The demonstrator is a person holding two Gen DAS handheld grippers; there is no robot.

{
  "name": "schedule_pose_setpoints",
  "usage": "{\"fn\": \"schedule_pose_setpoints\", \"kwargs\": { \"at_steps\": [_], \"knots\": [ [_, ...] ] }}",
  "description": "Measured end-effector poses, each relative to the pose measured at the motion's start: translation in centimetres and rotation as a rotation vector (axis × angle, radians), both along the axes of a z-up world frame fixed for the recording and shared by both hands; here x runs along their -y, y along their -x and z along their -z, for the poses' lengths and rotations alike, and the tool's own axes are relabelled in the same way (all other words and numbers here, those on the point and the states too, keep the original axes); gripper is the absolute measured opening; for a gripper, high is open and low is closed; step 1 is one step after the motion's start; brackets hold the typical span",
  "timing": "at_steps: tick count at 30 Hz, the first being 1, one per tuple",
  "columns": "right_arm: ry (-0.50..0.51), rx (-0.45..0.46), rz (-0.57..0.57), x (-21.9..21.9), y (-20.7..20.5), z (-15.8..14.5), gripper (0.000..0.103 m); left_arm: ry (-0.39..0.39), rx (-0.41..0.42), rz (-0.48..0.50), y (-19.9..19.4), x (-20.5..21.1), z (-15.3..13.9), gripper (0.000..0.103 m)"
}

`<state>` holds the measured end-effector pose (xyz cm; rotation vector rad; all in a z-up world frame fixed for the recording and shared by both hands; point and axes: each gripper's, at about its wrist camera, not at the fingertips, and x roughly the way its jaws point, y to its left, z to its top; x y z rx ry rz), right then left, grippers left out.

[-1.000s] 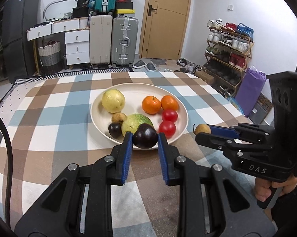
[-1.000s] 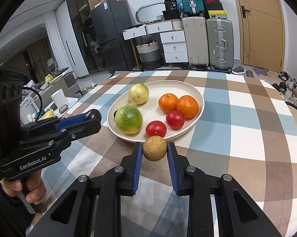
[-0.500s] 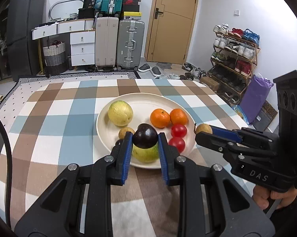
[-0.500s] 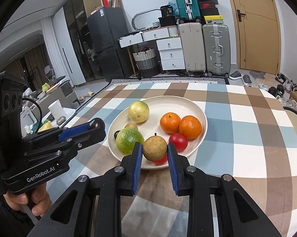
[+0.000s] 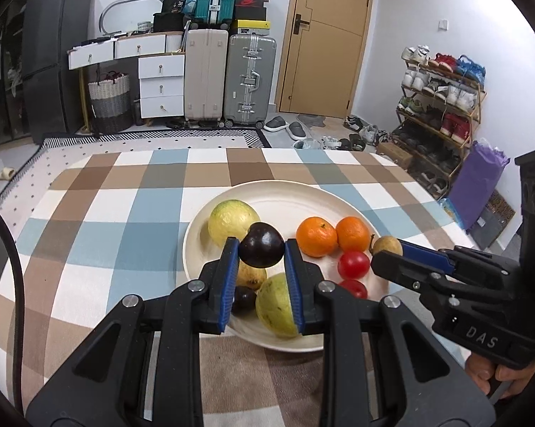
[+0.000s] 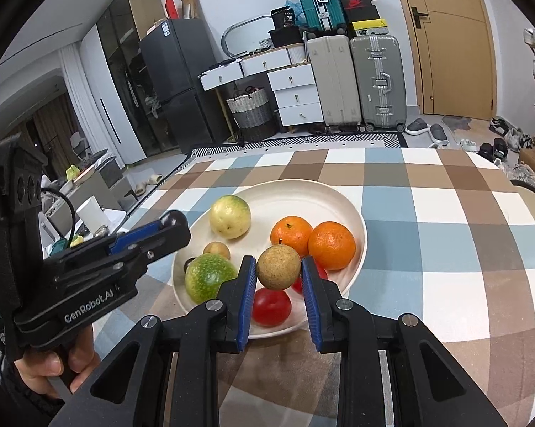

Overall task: Organize fruits
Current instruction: 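Carry the plum and brown fruit over the white plate with both grippers, then lower both fruits into the white plate and open both grippers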

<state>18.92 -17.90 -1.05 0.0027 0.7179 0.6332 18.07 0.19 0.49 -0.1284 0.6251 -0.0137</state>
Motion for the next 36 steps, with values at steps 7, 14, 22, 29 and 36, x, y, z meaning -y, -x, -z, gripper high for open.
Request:
{"fn": "schedule_pose_setpoints", "kwargs": {
  "at_steps": [7, 14, 22, 29, 36],
  "knots": [
    [0.027, -0.01, 0.033, -1.0, -1.1, 0.8, 0.026, -0.027, -0.01, -0.008, -1.5, 0.2, 1.1, 0.023],
    [0.017, -0.006, 0.029, -2.1, -1.9, 1.3, 0.026, -0.018, -0.012, 0.007, -2.0, 0.5, 1.9, 0.023],
    [0.0, -0.01, 0.006, -2.2, -1.8, 1.3, 0.026, -0.045, -0.002, 0.024, -2.0, 1.4, 2.2, 0.023],
    [-0.012, 0.002, 0.007, -1.9, -1.7, 1.2, 0.037, -0.043, 0.002, 0.022, -1.7, 1.4, 2.2, 0.023],
    [-0.012, 0.024, 0.017, -1.9, -1.5, 1.0, 0.043, -0.023, 0.004, -0.002, -1.3, 0.7, 2.1, 0.032]
  ]
}}
